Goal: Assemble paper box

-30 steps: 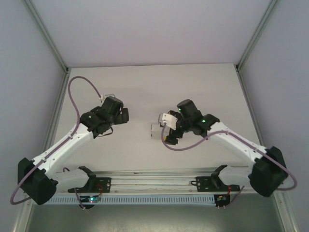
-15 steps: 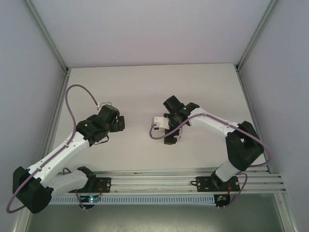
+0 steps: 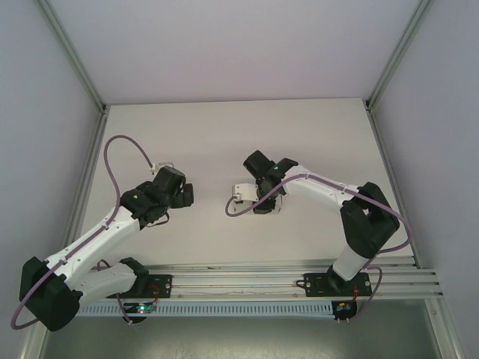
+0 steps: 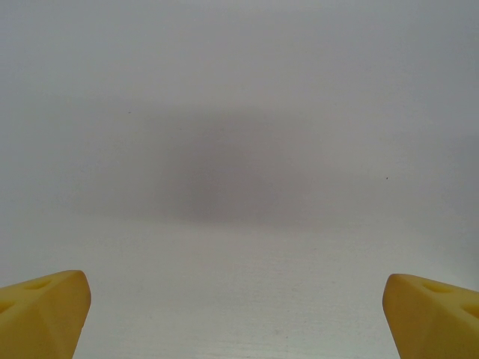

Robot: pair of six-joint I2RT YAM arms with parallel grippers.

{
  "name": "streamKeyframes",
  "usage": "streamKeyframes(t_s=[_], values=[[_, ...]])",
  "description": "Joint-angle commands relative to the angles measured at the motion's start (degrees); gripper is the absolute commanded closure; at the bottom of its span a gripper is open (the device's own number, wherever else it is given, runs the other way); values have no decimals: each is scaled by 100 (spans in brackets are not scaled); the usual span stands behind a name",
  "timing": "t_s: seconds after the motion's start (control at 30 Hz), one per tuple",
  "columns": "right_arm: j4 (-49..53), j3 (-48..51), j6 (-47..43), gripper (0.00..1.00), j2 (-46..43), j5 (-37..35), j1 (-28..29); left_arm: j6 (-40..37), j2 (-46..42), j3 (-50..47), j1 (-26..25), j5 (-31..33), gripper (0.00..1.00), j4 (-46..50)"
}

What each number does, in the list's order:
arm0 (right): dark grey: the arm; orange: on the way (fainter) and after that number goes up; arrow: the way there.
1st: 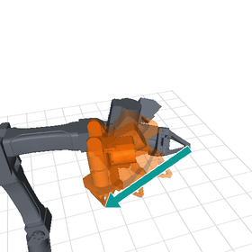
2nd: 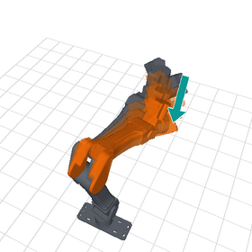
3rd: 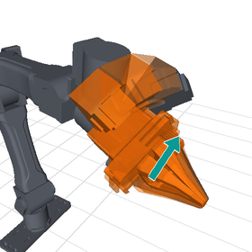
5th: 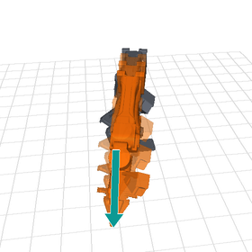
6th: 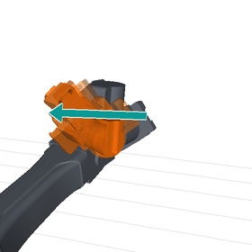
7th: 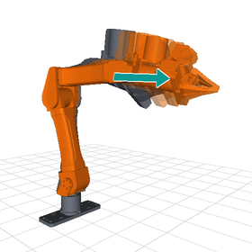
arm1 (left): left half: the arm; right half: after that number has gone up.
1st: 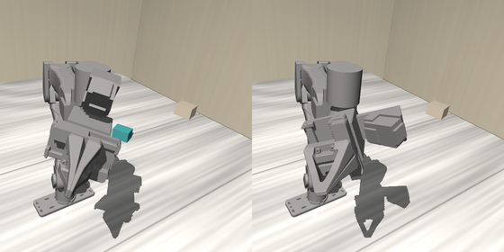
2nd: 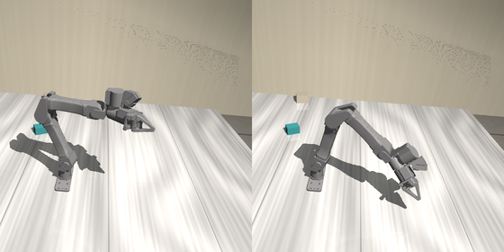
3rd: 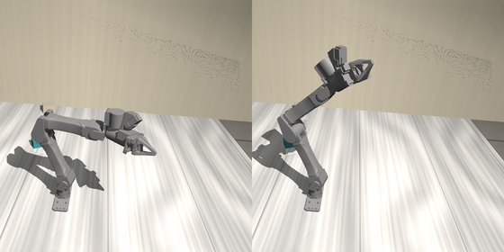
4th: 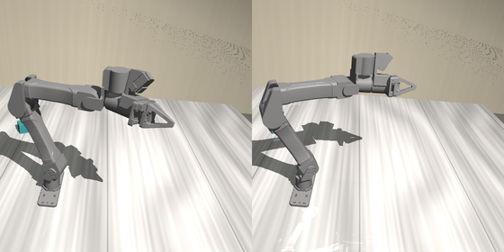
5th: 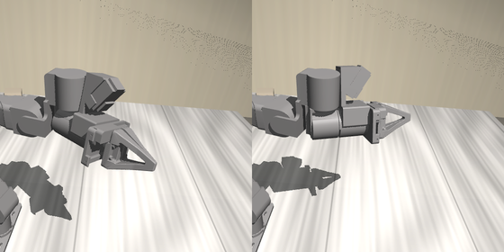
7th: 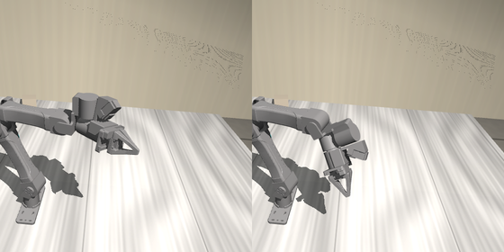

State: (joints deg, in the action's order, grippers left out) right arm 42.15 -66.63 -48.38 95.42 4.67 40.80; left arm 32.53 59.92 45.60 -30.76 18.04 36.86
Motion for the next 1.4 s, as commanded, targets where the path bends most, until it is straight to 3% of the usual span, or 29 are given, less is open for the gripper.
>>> streamKeyframes(t_s=[0.0, 0.17, 0.3, 0.43, 0.73, 1.0, 1.17, 1.37], values=[[108, -217, 64, 70, -20, -499, 117, 121, -14, 7, -48, 86, 0, -40], [-1118, 93, 120, 69, -285, -1694, 364, 159, -209, -101, -44, 64, 0, -86], [-3212, 866, -260, 70, -549, -2402, 566, 233, -508, -332, -50, 43, 0, -197], [-5219, 1721, -827, 72, -638, -2410, 645, 366, -774, -616, -49, 33, 0, -440], [-7355, 2311, -1755, 70, 216, -3096, 917, 440, -1043, -728, -53, -97, 0, -458], [-6948, 2071, -1695, 65, 743, -3246, 959, 497, -1059, -698, -44, -153, 0, -364], [-5844, 1776, -1182, 55, 749, -3087, 975, 524, -1072, -711, -45, -146, 0, -363], [-5320, 1740, -922, 41, 757, -2922, 987, 508, -1085, -724, -45, -135, 0, -360]])
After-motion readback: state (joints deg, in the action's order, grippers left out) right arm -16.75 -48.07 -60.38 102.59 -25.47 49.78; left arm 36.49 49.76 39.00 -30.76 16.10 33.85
